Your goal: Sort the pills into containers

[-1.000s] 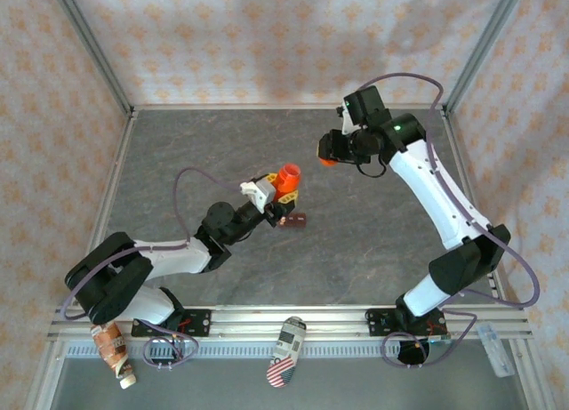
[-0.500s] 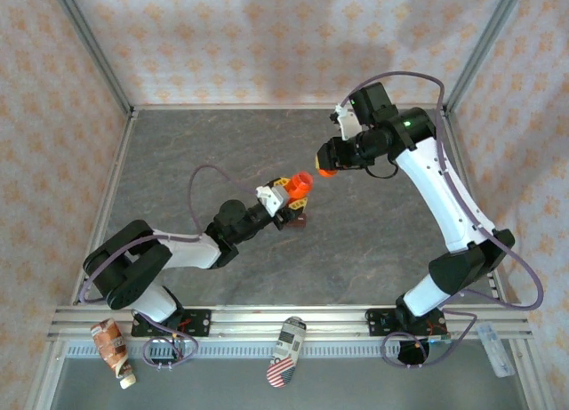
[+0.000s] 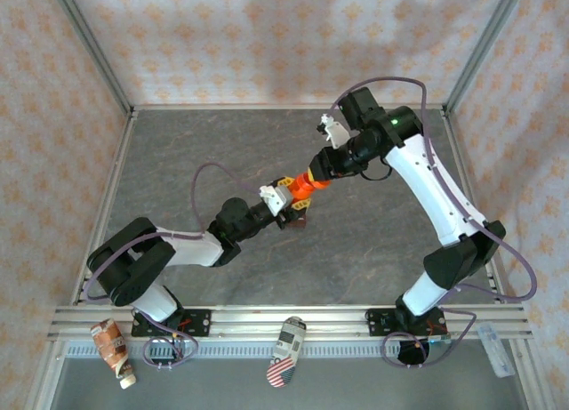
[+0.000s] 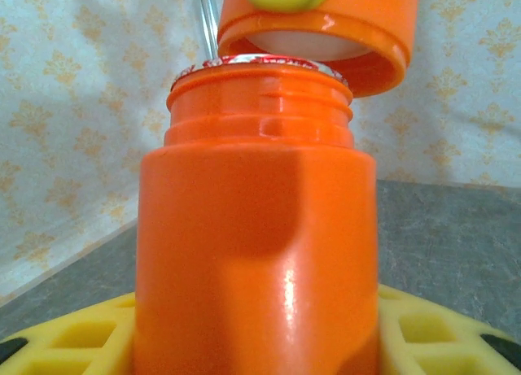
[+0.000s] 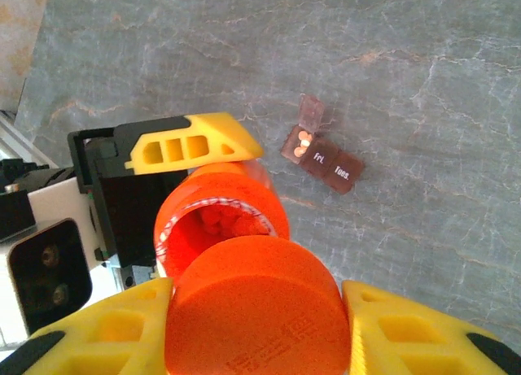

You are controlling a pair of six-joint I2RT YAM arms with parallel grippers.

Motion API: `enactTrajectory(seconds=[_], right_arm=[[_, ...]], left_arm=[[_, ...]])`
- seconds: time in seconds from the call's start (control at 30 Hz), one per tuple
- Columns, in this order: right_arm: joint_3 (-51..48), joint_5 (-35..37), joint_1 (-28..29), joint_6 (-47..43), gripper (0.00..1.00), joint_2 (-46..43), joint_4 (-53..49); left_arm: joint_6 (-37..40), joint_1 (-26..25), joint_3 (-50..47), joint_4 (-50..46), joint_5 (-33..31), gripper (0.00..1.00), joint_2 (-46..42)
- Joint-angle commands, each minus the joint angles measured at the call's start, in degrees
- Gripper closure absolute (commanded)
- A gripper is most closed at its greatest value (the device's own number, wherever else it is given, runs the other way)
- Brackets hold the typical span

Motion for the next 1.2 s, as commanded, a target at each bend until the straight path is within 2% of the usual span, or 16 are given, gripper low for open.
enactTrajectory(seconds=[0.0, 0.63, 1.17], right_arm=[[1.53, -0.76, 0.4, -1.54, 0.61, 0.15, -1.34], [-0.56, -2.65, 1.46, -0.6, 0.61, 2.24, 1.42], [-1.38, -5.4, 2.42, -3.33, 0.62, 5.65, -0.03]], left_arm=[[1.49, -0.69, 1.73, 3.15, 1.22, 1.0, 0.48], [1.42, -0.82, 2.12, 2.7, 3.36, 1.0, 0.46], [3.25, -0.86, 2.43, 0.16, 5.88, 1.0, -1.34]])
